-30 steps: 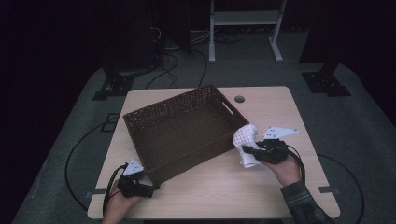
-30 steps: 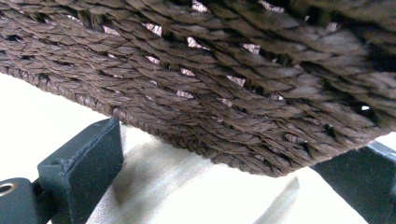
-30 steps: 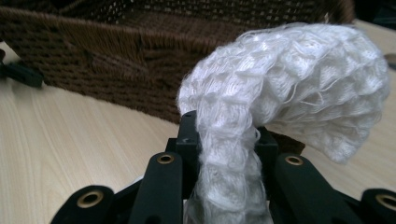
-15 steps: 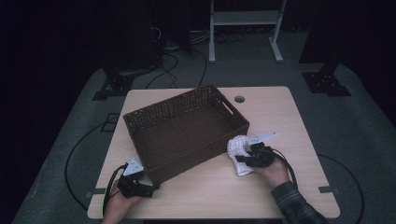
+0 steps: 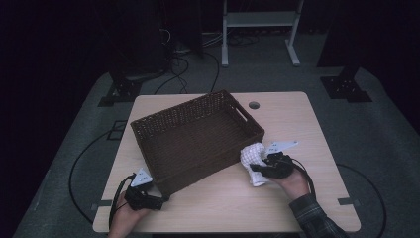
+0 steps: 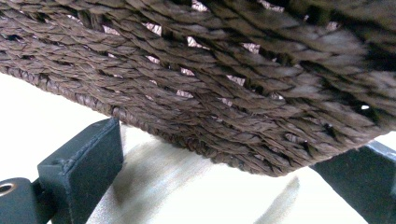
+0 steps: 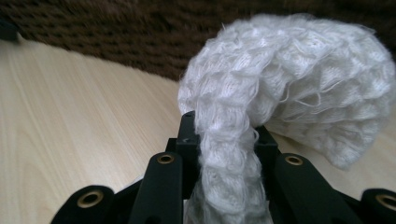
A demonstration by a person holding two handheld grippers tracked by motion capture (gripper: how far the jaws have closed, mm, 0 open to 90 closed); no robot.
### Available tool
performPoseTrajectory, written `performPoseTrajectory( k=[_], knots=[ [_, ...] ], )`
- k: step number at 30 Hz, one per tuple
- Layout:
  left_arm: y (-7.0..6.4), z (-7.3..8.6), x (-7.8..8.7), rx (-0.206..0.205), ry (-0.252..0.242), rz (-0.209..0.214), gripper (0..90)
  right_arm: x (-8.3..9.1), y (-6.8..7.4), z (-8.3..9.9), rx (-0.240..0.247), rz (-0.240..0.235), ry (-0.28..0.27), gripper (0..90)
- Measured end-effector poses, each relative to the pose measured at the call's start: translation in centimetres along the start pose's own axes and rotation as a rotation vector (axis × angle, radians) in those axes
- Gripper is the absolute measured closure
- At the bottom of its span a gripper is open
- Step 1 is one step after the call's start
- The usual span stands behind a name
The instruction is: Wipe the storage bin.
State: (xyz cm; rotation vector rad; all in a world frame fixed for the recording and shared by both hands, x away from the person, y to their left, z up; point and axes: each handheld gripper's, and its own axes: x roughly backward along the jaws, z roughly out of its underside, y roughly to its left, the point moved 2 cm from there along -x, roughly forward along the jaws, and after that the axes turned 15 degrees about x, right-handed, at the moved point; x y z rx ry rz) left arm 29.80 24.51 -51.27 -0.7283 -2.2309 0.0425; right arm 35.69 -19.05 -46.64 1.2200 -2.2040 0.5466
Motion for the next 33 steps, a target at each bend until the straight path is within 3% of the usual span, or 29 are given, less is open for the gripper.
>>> performPoseTrajectory(
  k=[8,14,33],
  knots=[
    [0.0,0.0,0.0,0.0,0.0,0.0,2.5,3.1,0.6,-2.3,0.047,0.032,-0.109,71.7],
    [0.0,0.0,0.0,0.0,0.0,0.0,2.5,3.5,1.1,-2.9,0.062,0.027,-0.128,71.7],
    [0.0,0.0,0.0,0.0,0.001,0.002,2.5,-2.7,1.5,-0.3,0.032,-0.08,0.053,71.8]
  ],
)
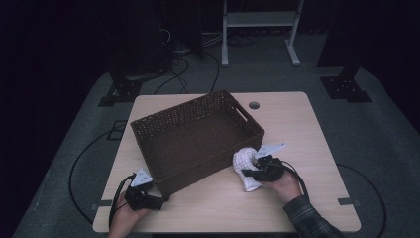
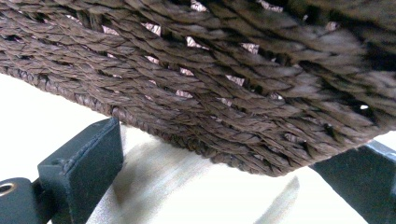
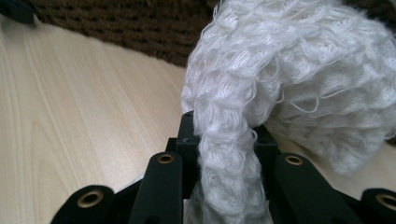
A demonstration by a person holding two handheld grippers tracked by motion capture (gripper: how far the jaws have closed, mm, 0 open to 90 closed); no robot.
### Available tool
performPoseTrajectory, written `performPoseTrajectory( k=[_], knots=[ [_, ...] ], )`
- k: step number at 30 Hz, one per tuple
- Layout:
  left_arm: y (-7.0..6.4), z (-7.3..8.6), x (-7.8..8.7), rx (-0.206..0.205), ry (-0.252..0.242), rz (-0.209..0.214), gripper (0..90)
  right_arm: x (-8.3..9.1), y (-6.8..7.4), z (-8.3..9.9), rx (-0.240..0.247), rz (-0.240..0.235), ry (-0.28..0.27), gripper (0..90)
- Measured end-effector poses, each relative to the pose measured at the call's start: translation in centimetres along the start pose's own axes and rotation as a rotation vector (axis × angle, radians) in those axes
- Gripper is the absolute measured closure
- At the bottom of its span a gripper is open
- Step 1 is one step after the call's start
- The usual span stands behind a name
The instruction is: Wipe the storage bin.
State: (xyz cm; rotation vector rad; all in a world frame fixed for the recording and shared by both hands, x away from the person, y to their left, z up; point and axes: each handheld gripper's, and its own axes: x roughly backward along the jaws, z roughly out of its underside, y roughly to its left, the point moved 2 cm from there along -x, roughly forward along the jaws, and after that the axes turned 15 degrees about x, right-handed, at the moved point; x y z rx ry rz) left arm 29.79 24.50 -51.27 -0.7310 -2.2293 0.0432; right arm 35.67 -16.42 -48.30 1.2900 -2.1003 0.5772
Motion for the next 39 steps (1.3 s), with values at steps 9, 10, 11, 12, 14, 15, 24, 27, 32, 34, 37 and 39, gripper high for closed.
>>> performPoseTrajectory(
  k=[9,10,11,12,14,15,24,27,32,34,37,39],
  knots=[
    [0.0,0.0,0.0,0.002,0.0,0.001,2.5,-0.5,0.2,0.2,0.009,-0.008,0.019,71.7],
    [0.0,0.0,0.0,-0.002,0.0,0.0,2.5,-0.2,0.3,0.0,0.008,-0.007,0.009,71.7],
    [0.0,0.0,0.0,0.003,0.0,0.001,2.5,-0.1,0.4,-0.1,0.017,-0.004,0.0,71.7],
    [0.0,0.0,0.0,0.002,0.0,0.001,2.5,0.6,0.5,-0.5,0.019,0.003,-0.025,71.7],
    [0.0,0.0,0.0,0.001,0.0,0.0,2.5,0.8,0.6,-0.7,0.018,0.005,-0.034,71.7],
    [0.0,0.0,0.0,-0.001,0.0,0.0,2.5,1.5,0.8,-1.2,0.032,0.013,-0.06,71.7],
    [0.0,0.0,0.0,0.0,-0.001,-0.001,2.5,4.3,1.5,-3.1,0.072,0.037,-0.156,71.7],
    [0.0,0.0,0.0,0.001,-0.001,-0.004,2.5,4.8,1.7,-3.5,0.078,0.04,-0.174,71.7],
    [0.0,0.0,0.0,0.001,-0.001,-0.004,2.6,4.8,1.9,-3.7,0.086,0.032,-0.176,71.7],
    [0.0,0.0,0.0,0.001,-0.001,-0.004,2.6,4.3,1.8,-3.5,0.079,0.024,-0.166,71.7],
    [0.0,0.0,0.0,0.001,-0.001,-0.003,2.6,3.4,1.8,-3.2,0.076,0.011,-0.143,71.7],
    [0.0,0.0,0.0,-0.002,-0.003,-0.007,2.9,2.6,1.8,-2.9,0.072,0.003,-0.121,71.7]
  ],
)
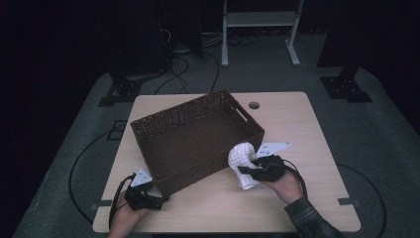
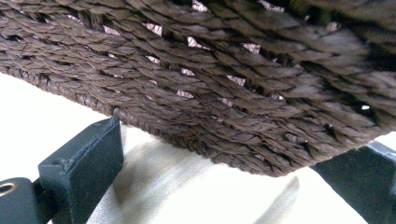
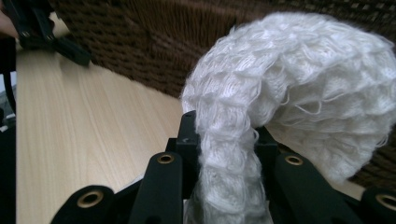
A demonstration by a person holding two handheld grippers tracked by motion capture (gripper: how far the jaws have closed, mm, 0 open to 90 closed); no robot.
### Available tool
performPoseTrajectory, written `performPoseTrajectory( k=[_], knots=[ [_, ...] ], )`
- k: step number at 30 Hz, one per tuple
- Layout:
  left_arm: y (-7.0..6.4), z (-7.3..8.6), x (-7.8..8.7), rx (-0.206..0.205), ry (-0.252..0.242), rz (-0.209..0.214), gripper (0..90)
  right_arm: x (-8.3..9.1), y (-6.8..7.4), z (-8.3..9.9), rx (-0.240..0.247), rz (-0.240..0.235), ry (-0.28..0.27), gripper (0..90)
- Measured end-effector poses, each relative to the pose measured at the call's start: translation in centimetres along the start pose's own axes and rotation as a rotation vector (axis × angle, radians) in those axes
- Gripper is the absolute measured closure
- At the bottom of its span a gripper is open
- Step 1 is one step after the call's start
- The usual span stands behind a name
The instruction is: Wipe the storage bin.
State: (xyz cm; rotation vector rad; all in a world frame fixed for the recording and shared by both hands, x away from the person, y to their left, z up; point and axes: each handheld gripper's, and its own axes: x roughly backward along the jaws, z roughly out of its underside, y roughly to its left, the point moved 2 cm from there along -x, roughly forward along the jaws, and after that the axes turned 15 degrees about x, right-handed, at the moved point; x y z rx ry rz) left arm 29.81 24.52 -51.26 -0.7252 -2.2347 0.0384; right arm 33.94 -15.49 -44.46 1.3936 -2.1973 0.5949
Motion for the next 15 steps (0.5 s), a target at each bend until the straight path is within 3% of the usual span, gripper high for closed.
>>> performPoseTrajectory(
  k=[8,12,15],
  knots=[
    [0.0,0.0,0.1,-0.007,-0.004,-0.01,6.2,-2.4,-0.2,1.4,-0.013,-0.029,0.071,71.7],
    [-0.2,0.1,0.1,-0.041,-0.004,0.0,13.2,-3.7,-0.3,2.3,-0.029,-0.049,0.113,71.7],
    [-0.2,0.1,0.2,-0.046,-0.003,-0.003,13.6,-4.3,-0.2,2.6,-0.031,-0.06,0.131,71.7]
  ],
)
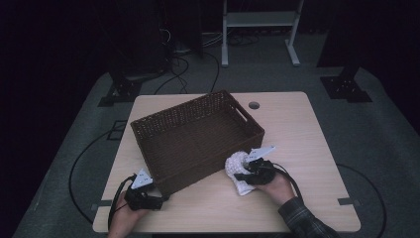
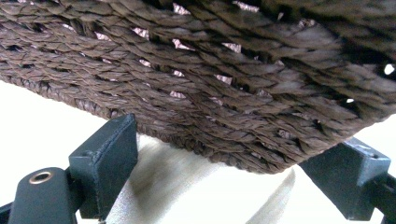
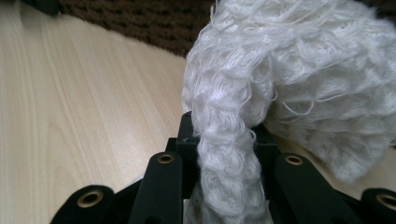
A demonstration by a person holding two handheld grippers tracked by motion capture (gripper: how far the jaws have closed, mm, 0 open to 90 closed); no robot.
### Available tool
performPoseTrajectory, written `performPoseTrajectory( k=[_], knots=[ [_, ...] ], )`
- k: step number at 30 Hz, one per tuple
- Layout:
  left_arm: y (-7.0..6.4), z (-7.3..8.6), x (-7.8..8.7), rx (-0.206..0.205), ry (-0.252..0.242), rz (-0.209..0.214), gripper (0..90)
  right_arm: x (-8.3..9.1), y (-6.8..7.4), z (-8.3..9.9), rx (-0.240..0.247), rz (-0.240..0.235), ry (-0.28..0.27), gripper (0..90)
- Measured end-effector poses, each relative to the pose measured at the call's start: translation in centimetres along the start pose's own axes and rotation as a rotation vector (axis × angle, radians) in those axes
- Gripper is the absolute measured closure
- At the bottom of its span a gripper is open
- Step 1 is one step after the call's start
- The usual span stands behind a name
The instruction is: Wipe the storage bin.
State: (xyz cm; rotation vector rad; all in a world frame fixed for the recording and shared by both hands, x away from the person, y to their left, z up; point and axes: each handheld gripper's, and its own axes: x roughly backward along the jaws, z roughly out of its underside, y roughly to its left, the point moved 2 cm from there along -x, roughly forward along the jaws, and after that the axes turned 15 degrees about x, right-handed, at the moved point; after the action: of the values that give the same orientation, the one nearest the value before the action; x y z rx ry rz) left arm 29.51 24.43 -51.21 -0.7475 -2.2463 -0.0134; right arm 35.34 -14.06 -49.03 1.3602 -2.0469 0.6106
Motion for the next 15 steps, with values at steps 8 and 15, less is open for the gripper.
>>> performPoseTrajectory(
  k=[8,15],
  knots=[
    [0.0,0.1,0.0,-0.011,-0.002,-0.008,15.7,0.2,0.4,-0.3,0.006,-0.004,-0.009,71.7],
    [0.0,0.1,0.1,-0.021,-0.002,-0.012,16.8,2.1,1.0,-1.6,0.036,0.015,-0.072,71.7]
  ],
)
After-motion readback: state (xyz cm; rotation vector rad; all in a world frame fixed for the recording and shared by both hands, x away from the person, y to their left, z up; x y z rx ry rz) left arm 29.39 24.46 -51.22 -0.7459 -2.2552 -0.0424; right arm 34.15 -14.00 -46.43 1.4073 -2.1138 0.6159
